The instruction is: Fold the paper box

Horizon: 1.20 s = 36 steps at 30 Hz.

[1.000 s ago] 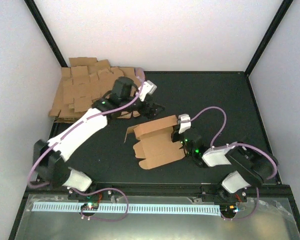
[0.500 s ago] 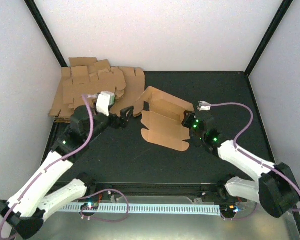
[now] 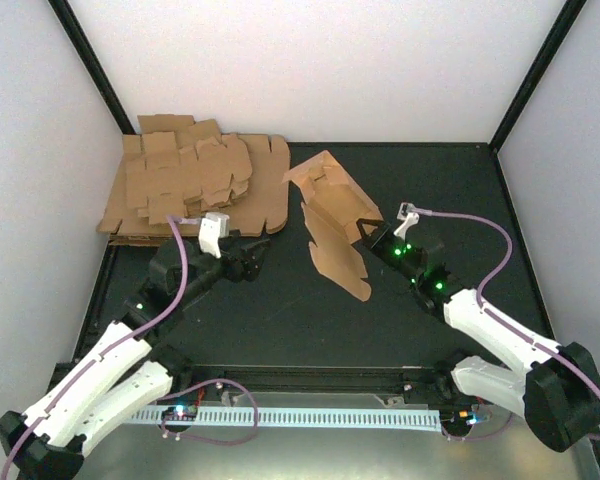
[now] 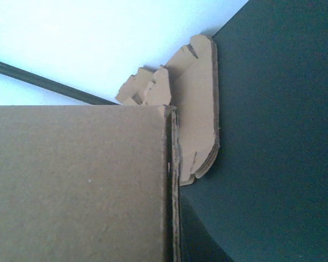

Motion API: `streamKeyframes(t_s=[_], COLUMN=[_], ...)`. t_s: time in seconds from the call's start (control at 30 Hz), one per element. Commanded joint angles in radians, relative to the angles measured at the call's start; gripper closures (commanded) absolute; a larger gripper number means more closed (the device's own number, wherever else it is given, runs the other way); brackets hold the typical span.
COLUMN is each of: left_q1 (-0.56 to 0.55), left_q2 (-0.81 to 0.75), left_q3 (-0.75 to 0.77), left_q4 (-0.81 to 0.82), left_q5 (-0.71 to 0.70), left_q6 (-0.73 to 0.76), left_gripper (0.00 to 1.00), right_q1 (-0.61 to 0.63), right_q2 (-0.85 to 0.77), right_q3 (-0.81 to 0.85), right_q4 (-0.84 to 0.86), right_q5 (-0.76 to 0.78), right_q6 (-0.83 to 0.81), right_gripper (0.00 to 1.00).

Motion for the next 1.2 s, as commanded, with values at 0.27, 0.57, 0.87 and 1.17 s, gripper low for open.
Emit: streamKeyframes(t_s=[0.27, 0.57, 0.87, 1.17], left_q1=[-0.195, -0.350, -0.350, -0.350], left_q2=[0.071, 0.261, 0.392, 0.409], left_q3=[-0.010, 0.144, 0.229, 0.233], left_q4=[0.271, 0.188, 0.118, 0.124], left_q5=[0.084, -0.103, -0.216, -0.268], left_q6=[-0.147, -0.251, -0.300, -0.240], left_gripper=[0.01, 0.01, 0.04, 0.76], right_q1=[0.017, 0.076, 0.126, 0.132], right_q2=[0.116, 0.206, 0.178, 0.160], right_q3=[-0.075, -0.075, -0.109, -0.131], right_q4=[0.185, 0.286, 0.327, 0.358], right_q5=[0.230, 0.402, 0.508, 0.515], right_q6=[0.232, 0.127, 0.042, 0.032], right_gripper=[0.98, 0.98, 0.98, 0.98])
